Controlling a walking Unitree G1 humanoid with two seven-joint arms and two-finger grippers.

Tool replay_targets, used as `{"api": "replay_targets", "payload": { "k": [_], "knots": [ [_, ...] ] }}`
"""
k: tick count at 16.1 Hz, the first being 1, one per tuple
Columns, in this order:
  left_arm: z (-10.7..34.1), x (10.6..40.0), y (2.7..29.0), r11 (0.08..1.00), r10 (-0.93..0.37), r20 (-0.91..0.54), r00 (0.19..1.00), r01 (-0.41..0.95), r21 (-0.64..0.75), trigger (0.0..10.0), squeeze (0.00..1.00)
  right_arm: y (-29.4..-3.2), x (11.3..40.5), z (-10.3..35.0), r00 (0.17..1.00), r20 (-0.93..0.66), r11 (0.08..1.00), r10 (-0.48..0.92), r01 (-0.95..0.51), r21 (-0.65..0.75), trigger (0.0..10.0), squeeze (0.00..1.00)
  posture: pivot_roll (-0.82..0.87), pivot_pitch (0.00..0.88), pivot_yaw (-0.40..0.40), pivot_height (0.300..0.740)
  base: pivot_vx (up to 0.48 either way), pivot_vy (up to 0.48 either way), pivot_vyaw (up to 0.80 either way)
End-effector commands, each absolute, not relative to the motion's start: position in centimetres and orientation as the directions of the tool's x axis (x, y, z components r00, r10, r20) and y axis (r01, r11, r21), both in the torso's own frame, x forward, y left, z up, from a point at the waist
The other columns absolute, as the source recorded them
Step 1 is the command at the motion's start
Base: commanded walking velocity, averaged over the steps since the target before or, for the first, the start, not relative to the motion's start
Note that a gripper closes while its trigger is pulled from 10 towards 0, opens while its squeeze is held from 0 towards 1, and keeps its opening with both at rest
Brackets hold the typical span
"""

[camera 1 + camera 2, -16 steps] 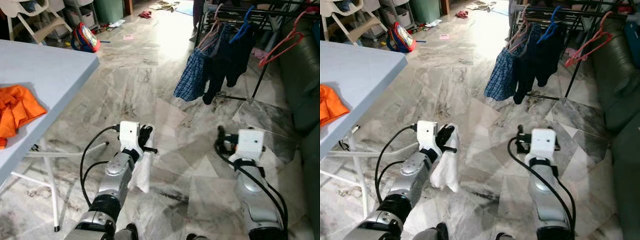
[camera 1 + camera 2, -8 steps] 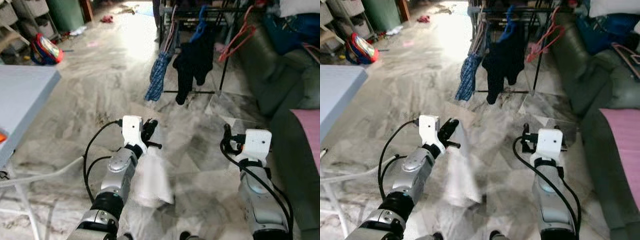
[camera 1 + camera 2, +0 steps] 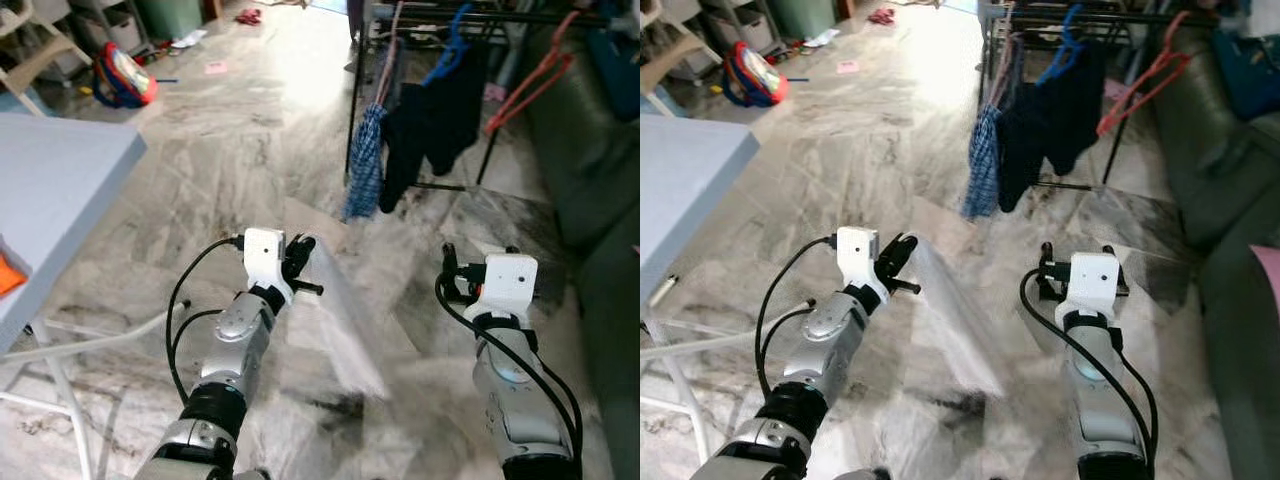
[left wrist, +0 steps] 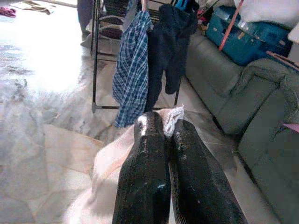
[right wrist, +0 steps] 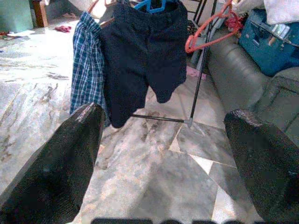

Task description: Hang hanger

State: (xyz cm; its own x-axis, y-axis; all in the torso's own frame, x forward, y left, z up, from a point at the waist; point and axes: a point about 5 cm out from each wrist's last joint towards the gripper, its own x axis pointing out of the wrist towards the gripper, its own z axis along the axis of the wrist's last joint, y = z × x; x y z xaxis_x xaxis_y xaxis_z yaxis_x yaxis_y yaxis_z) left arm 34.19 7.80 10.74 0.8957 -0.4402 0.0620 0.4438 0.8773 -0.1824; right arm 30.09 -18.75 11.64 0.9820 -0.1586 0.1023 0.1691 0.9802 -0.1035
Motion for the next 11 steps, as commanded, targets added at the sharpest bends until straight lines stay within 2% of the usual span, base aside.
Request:
{"api": "replay_targets", "payload": {
  "k": [1, 7, 10, 11],
  "knots": [
    [11.16, 34.18, 7.71, 0.875, -0.445, 0.079, 0.892, 0.452, -0.173, 10.0, 0.0, -19.05, 30.01, 11.8, 0.981, 0.107, 0.979, -0.162, 0.174, -0.105, 10.0, 0.0, -0.05, 0.212, 0.039, 0.74, 0.3, 0.0, 0.0],
    [11.31, 34.23, 7.46, 0.87, -0.456, 0.08, 0.886, 0.463, -0.172, 10.0, 0.0, -19.06, 30.14, 11.83, 0.978, 0.106, 0.976, -0.18, 0.191, -0.101, 10.0, 0.0, -0.04, 0.21, 0.043, 0.74, 0.318, 0.0, 0.0],
    [11.29, 34.19, 7.3, 0.866, -0.463, 0.078, 0.883, 0.469, -0.171, 10.0, 0.0, -19.08, 30.1, 11.69, 0.977, 0.102, 0.976, -0.185, 0.195, -0.096, 10.0, 0.0, -0.05, 0.209, 0.044, 0.74, 0.324, 0.0, -0.52],
    [11.27, 34.18, 7.28, 0.866, -0.464, 0.077, 0.883, 0.47, -0.171, 10.0, 0.0, -19.1, 30.12, 11.66, 0.977, 0.101, 0.976, -0.186, 0.196, -0.096, 10.0, 0.0, -0.05, 0.209, 0.044, 0.74, 0.322, 0.0, 0.0]
  ]
}}
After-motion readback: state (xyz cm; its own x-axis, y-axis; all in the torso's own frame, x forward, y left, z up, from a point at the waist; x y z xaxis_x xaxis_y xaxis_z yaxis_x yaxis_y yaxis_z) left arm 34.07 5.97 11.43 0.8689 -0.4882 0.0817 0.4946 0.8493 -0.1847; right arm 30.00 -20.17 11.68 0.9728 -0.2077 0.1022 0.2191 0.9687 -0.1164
